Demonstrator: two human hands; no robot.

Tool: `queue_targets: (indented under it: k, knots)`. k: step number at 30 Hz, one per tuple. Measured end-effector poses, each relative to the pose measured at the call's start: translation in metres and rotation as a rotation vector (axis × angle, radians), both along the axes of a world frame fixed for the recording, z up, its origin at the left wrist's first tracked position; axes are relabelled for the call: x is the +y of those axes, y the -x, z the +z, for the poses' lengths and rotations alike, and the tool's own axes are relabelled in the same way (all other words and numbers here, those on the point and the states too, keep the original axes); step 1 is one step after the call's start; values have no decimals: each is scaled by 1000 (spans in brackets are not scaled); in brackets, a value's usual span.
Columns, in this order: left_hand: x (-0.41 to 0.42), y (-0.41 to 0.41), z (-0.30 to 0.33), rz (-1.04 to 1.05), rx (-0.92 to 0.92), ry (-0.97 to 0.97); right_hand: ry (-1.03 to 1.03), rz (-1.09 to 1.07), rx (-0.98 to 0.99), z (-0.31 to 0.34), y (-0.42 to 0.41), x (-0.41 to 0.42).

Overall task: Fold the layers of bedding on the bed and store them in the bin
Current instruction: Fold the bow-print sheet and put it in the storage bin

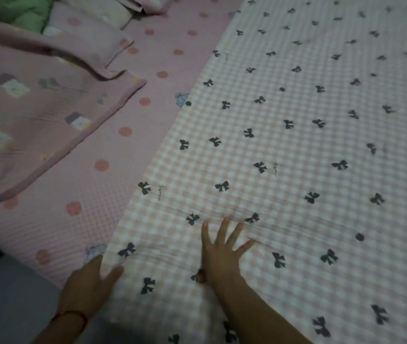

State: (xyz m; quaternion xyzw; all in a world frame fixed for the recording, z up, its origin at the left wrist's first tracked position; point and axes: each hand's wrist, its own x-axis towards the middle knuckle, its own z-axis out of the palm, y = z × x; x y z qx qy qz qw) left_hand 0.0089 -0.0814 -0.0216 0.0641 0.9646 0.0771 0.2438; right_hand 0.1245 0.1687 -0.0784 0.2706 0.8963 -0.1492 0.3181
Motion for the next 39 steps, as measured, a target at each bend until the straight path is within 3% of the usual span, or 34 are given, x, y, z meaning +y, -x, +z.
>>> queue_targets:
  k: [3,6,8,10,15,22,26,30,33,39]
  knots:
    - [6,-32,17,-128,95,-16,69,9,-6,5,0,6]
    - [39,-70,52,-227,111,-40,386,-25,104,26,-11,36]
    - [63,-98,69,-278,116,-80,675,-172,248,45,-42,68]
    - [90,-136,81,-364,85,-93,830,-407,444,69,-100,96]
    - [162,-231,89,-545,32,-110,918,-737,568,95,-243,116]
    - [278,-379,74,-809,-59,-104,1096,-1068,689,124,-367,144]
    - [316,-465,51,-951,-144,-113,967,-1186,725,121,-429,174]
    - [335,-515,40,-945,-561,133,601,-1053,385,97,-489,189]
    - [342,-530,69,-900,-776,277,578,-1015,268,112,-522,196]
    - [352,-518,152,-718,-581,-1,585,-1064,412,201,-559,223]
